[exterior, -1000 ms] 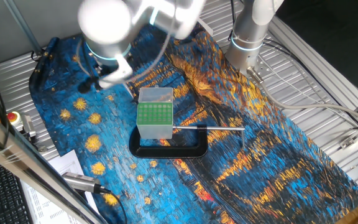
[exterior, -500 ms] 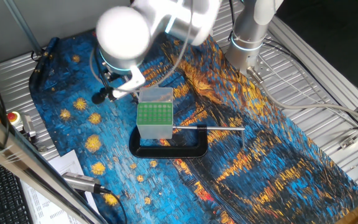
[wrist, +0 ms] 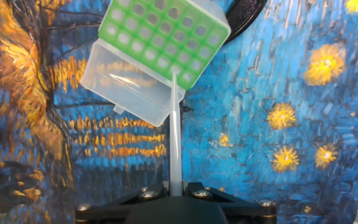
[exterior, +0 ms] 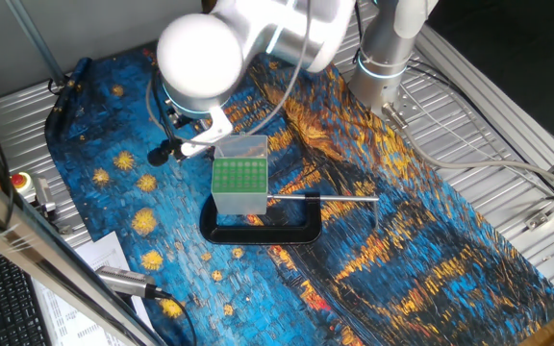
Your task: Insert a large pipette tip into the holder for large pipette tips
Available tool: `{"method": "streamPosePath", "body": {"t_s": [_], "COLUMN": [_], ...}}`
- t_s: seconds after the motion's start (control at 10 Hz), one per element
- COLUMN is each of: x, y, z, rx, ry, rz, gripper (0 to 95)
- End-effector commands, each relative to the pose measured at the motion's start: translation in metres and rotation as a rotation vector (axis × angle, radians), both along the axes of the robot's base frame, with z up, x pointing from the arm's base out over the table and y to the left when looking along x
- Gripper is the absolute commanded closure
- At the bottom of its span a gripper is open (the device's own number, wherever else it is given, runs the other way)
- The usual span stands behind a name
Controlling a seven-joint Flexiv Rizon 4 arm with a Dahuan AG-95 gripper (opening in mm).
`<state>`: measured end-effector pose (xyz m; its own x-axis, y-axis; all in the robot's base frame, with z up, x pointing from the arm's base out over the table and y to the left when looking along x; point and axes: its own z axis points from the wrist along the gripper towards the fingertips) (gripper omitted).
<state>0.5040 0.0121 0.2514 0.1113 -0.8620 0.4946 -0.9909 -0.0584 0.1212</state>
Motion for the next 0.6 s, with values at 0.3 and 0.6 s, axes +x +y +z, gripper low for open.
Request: {"method": "streamPosePath", "body": {"t_s": [0.3,0.6], "x": [0.0011,0.0011], "y": [0.0007,0.0007], "z": [0.0003,0.0003], "rx": [-0.143,-0.127], "ry": [-0.061,-0.047], "rz": [0.083,0.096], "gripper": [95.0,95.0]}}
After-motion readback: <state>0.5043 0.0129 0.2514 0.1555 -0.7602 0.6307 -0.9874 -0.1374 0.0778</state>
